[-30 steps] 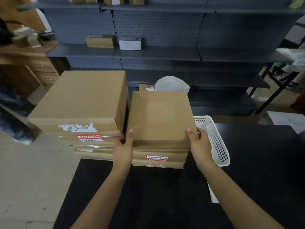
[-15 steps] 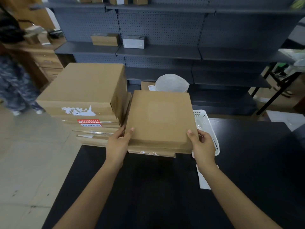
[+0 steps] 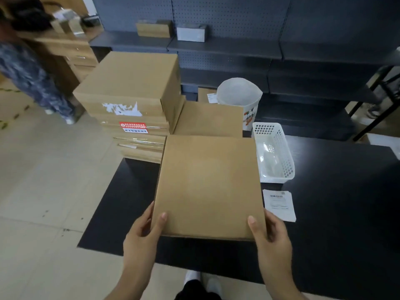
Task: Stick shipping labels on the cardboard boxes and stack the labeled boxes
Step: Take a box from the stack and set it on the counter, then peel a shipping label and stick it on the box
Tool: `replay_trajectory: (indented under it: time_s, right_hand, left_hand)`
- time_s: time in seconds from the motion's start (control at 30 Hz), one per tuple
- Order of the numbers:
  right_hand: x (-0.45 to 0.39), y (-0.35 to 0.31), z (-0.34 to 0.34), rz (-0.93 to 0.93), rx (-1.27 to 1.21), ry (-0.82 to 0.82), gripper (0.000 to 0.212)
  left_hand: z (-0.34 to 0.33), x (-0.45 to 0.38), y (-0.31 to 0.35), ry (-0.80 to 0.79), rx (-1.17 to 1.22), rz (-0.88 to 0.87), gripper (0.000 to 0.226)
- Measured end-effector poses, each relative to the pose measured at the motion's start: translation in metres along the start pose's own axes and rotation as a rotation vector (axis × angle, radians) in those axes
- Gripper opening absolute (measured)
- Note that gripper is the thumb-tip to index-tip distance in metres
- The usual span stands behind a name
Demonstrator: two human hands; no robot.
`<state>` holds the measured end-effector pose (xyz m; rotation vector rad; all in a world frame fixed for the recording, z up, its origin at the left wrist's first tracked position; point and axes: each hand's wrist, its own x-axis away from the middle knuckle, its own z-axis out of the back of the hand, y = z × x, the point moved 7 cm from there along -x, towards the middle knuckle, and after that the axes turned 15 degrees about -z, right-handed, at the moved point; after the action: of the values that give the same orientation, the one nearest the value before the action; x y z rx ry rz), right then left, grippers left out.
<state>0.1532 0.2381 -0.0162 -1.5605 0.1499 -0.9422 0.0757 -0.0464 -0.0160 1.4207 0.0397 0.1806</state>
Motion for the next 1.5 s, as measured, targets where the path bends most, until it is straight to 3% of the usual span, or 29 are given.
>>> replay_trajectory:
  time_s: [0.5, 1.0, 1.2, 1.37, 1.5]
  right_hand:
    - [-0.018, 0.113, -0.011, -0.239, 0.207, 0.071, 0.035]
    - [-0.028, 0.130, -0.014, -0.324, 0.284, -0.031, 0.033]
    - [-0.044, 0.118, 0.008, -0.305, 0.267, 0.058, 0.028]
    - [-0.084, 0.098, 0.049, -0.235, 0.359, 0.224, 0.036]
    - [-0.126, 0.079, 0.079, -0.196, 0.397, 0.310, 0.036]
  left_hand:
    - [0.008, 0.001, -0.097, -0.088, -0.084, 0.127, 0.039]
    - [0.005, -0.005, -0.129, -0.214, -0.199, 0.124, 0.041]
    - [-0.011, -0.025, -0.095, -0.154, -0.310, -0.071, 0.041]
    - [-0.087, -0.035, -0.038, -0.357, -0.316, -0.368, 0.047]
    - [-0.181, -0.013, -0.011, -0.572, -0.134, -0.406, 0.038]
